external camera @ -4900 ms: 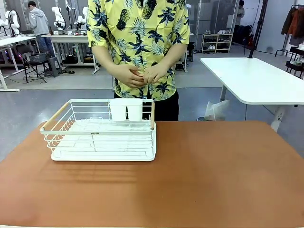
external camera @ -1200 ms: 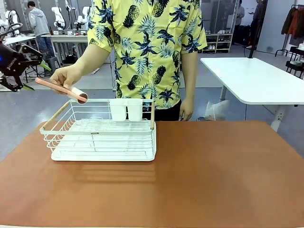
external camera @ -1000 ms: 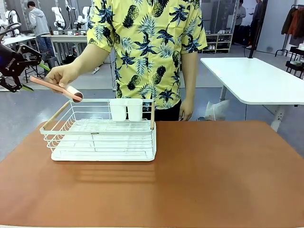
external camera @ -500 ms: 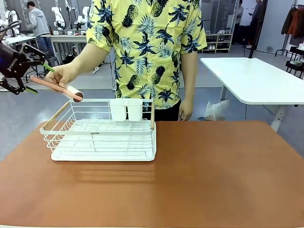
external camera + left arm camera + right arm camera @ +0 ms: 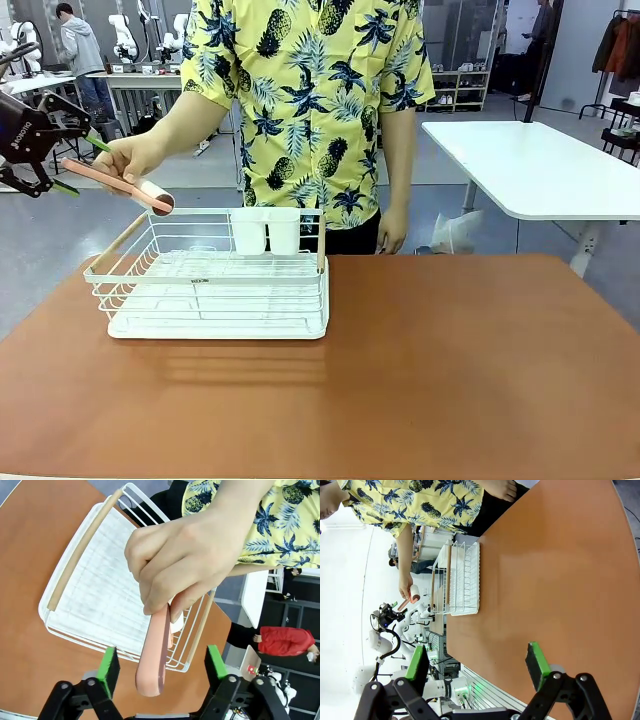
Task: Clean the table.
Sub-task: Pick up the Lint Roller when the human hands it over.
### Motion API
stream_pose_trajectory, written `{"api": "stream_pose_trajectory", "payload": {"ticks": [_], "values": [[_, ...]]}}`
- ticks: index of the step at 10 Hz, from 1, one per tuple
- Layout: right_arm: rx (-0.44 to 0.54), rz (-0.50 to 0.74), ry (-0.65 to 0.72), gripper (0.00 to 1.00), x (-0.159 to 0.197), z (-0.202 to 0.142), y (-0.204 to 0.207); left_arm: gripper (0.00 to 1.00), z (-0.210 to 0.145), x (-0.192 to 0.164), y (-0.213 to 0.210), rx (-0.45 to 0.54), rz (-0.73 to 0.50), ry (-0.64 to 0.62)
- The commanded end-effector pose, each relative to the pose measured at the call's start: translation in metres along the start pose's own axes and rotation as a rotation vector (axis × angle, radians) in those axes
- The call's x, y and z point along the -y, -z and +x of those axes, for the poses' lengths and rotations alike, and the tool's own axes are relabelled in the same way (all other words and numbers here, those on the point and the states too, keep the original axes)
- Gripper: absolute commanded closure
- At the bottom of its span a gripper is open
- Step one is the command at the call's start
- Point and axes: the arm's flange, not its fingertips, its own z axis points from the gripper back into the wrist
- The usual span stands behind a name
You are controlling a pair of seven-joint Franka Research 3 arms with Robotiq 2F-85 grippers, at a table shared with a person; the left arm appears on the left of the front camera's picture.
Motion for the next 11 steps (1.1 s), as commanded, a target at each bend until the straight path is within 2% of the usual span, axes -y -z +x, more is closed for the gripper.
{"api": "stream_pose_trajectory", "payload": {"ticks": [1,8,11], "values": [[0.006,0.002,0.003,0.00,-0.0030,0.0004,0.0002,0.33,0.0031,0.0024,-0.0007,0.002,-0.032,-0.005],[0.006,0.002,0.003,0.00,-0.0030,0.0004,0.0002,1.00,0.0081,0.0029,-0.0007,0.017,-0.060,-0.003],[0.006,0.002,0.003,0.00,-0.0030,0.0004,0.0002,0.98,0.0062,0.0014,-0.0032,-0.002,-0.077,-0.012]]}}
